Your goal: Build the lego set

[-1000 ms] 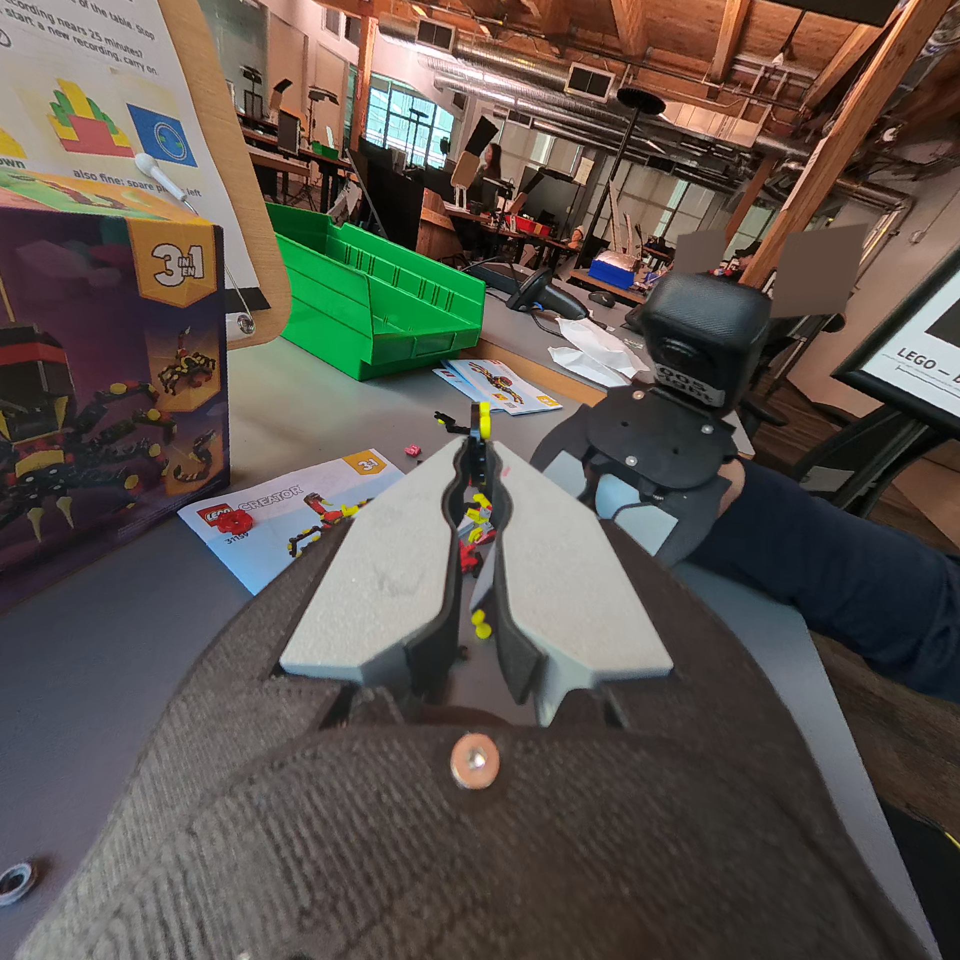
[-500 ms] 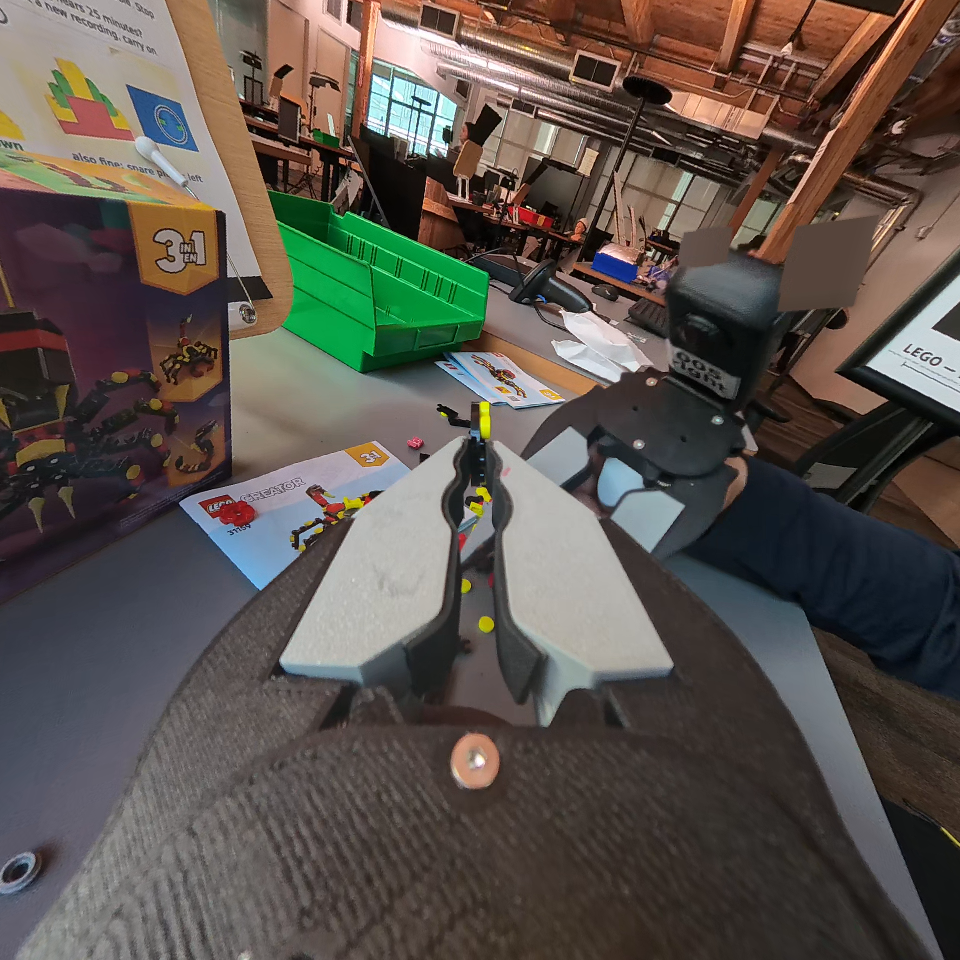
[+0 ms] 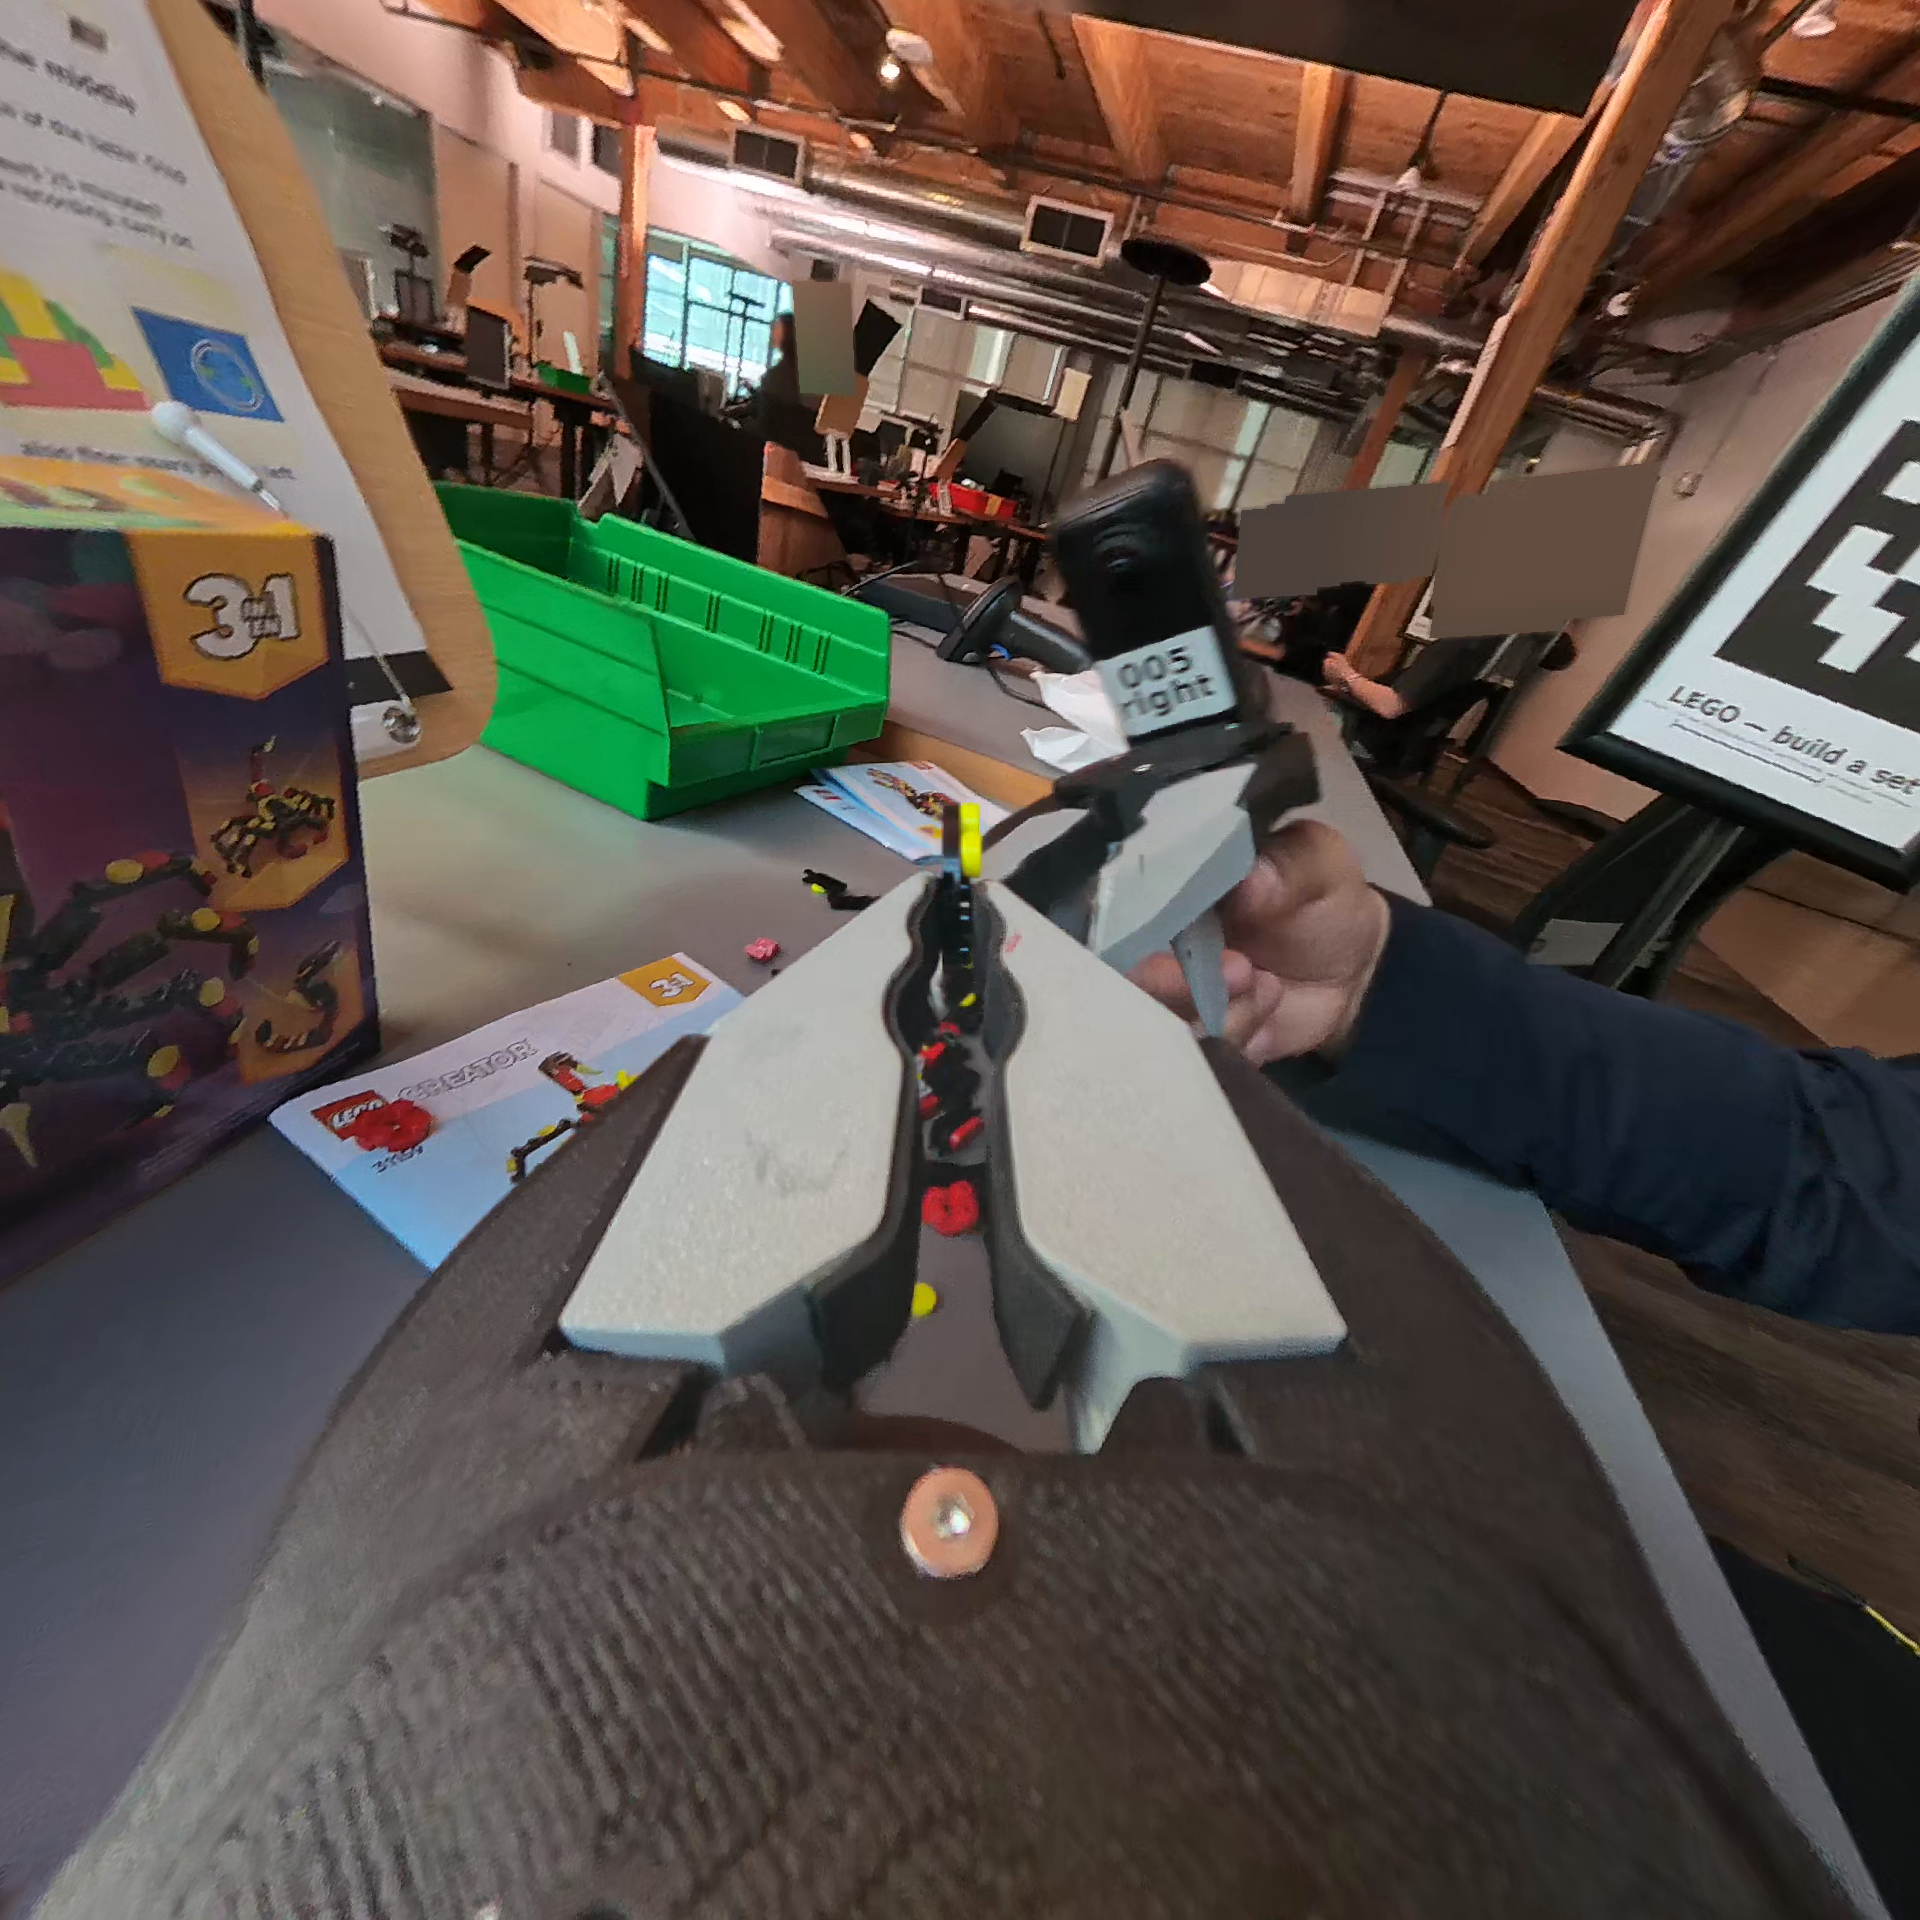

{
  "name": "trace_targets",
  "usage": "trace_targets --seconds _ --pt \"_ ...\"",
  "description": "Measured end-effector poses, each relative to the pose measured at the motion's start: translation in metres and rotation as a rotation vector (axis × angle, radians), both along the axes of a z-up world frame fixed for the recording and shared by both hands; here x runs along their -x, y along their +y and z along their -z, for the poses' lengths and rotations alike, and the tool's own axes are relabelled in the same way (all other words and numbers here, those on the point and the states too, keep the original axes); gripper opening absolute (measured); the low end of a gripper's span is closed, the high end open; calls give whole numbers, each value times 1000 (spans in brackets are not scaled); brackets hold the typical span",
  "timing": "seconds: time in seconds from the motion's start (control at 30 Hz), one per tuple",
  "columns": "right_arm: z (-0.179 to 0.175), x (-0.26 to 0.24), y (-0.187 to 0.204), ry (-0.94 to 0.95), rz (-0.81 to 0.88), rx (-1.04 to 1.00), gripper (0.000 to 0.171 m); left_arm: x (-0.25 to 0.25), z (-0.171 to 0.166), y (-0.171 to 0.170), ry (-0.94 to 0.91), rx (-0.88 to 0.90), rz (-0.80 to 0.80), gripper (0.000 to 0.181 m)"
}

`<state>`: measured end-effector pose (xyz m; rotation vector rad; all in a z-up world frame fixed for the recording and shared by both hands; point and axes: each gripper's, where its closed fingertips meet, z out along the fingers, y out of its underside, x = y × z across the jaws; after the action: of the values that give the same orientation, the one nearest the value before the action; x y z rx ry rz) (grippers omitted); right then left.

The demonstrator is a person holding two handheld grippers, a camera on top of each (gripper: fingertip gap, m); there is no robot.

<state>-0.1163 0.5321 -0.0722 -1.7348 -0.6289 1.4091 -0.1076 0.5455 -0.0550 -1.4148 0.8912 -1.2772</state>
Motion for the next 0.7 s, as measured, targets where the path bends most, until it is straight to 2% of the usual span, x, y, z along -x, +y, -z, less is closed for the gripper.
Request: trace_targets --seconds 0.1,0.2,0.53,0.7 --pt "-18 -2 -4 165 -46 66 19 -2 -9 -12 -40 -51 44 1" --pt "-27 -6 -5 253 -71 112 14 -3 -14 -19 -61 -91 65 1" --pt "-25 -5 -5 300 -100 171 10 -4 -17 -18 -88 -114 39 1" --pt "-19 -8 1 228 -37 102 4 -3 -10 -15 -46 -95 40 2"
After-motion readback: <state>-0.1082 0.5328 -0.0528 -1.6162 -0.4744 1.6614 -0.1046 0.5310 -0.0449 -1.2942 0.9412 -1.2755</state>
